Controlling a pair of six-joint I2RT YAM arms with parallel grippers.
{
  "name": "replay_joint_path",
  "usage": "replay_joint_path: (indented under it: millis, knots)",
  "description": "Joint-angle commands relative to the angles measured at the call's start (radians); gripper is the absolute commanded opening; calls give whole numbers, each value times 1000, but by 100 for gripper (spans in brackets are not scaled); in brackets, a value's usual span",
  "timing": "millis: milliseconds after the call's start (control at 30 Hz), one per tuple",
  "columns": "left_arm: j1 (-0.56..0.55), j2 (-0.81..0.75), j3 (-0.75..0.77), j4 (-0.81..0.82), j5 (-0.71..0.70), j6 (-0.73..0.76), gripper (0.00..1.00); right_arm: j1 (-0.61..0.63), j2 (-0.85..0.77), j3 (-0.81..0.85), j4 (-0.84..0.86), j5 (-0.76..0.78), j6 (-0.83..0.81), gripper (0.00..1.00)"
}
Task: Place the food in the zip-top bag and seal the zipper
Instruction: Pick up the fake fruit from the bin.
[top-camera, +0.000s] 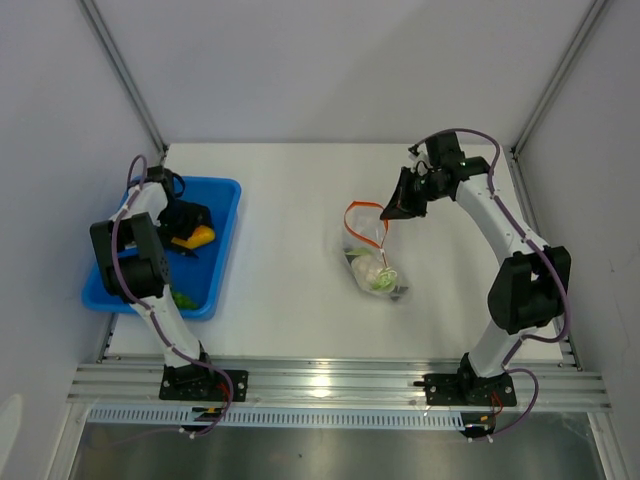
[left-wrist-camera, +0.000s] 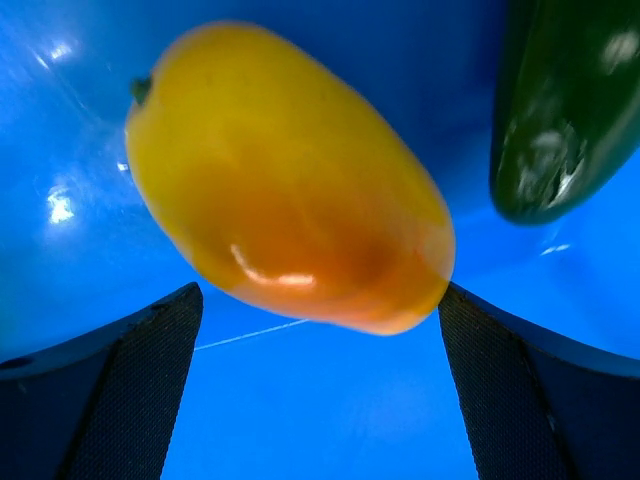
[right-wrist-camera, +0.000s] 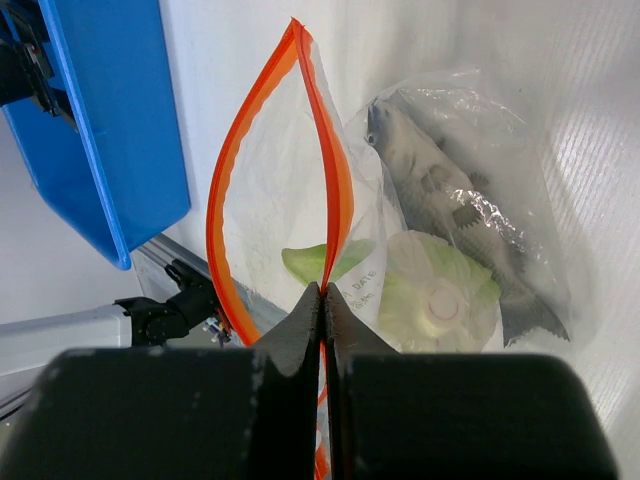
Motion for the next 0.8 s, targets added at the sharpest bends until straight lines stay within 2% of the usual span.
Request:
replay_joint_path:
  millis: [0,333,433,667,733,767]
  knots:
    - [31,-42,-4,44,11,-49,99,-3,-51,-1,-9,8,-23,0]
    - [72,-36,-15,58,25,-28,100,-5,-65,-13,-8,6,-21,0]
    - [71,-34,-27,79,31,-15,96,-3,-63,-12,-5,5,-17,0]
    - [71,-56,-67,115,54,20,73,8,-69,-7,-8,11,-14,0]
    - [71,-70,-73,116,57,38,59,21,-72,-9,-5,14,-14,0]
    - [71,-85,-81,124,59,50,48,26,-74,-9,-6,17,-14,0]
